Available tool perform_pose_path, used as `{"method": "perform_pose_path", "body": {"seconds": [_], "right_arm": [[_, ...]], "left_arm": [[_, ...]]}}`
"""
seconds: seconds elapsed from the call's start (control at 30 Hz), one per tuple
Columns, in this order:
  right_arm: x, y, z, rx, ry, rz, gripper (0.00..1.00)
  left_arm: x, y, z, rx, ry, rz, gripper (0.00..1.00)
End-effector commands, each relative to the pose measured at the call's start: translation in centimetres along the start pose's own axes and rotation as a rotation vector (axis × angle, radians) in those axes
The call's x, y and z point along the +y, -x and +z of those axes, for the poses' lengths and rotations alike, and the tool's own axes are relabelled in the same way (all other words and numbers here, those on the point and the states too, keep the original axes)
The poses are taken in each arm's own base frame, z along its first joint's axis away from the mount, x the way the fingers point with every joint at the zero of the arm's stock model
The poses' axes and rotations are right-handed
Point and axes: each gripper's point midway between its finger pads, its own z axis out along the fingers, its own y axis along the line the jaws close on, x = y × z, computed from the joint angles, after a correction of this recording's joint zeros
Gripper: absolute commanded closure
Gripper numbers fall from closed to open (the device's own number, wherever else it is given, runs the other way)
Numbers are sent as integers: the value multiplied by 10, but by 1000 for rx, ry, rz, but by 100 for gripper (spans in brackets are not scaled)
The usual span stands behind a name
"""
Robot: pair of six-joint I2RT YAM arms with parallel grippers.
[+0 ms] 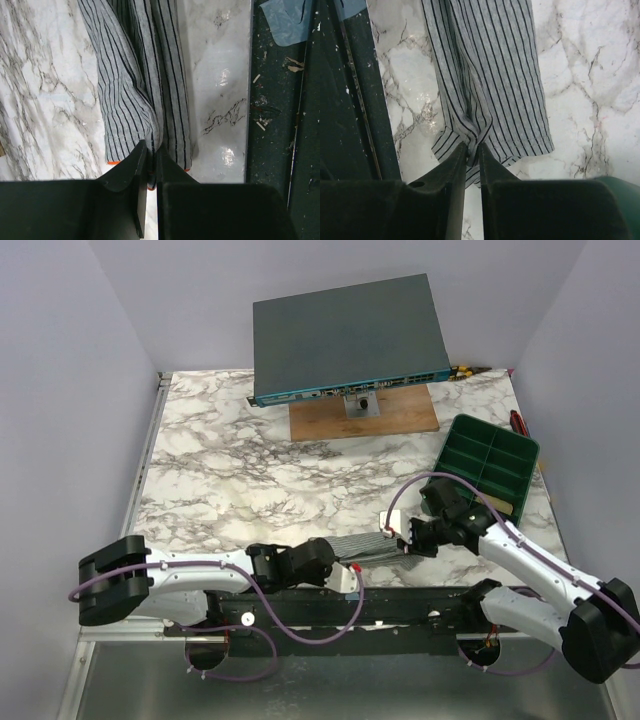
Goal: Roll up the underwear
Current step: Fold the underwear at the center of the board.
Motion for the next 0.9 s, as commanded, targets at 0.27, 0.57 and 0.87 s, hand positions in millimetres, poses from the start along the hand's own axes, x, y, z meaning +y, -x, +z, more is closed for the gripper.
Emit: {"method": "perform_pose_path", "body": {"seconds": [0.27, 0.57, 0.87], "right_arm": [[14, 2, -6, 7, 75, 7, 65], [2, 31, -29, -61, 9, 13, 51], [-22, 42, -16, -106, -62, 80, 50]], "left_arm": [[2, 2, 2, 16, 28, 27, 69], [4, 8, -5, -26, 40, 32, 37], [15, 18, -19, -109, 97, 13, 22]]}}
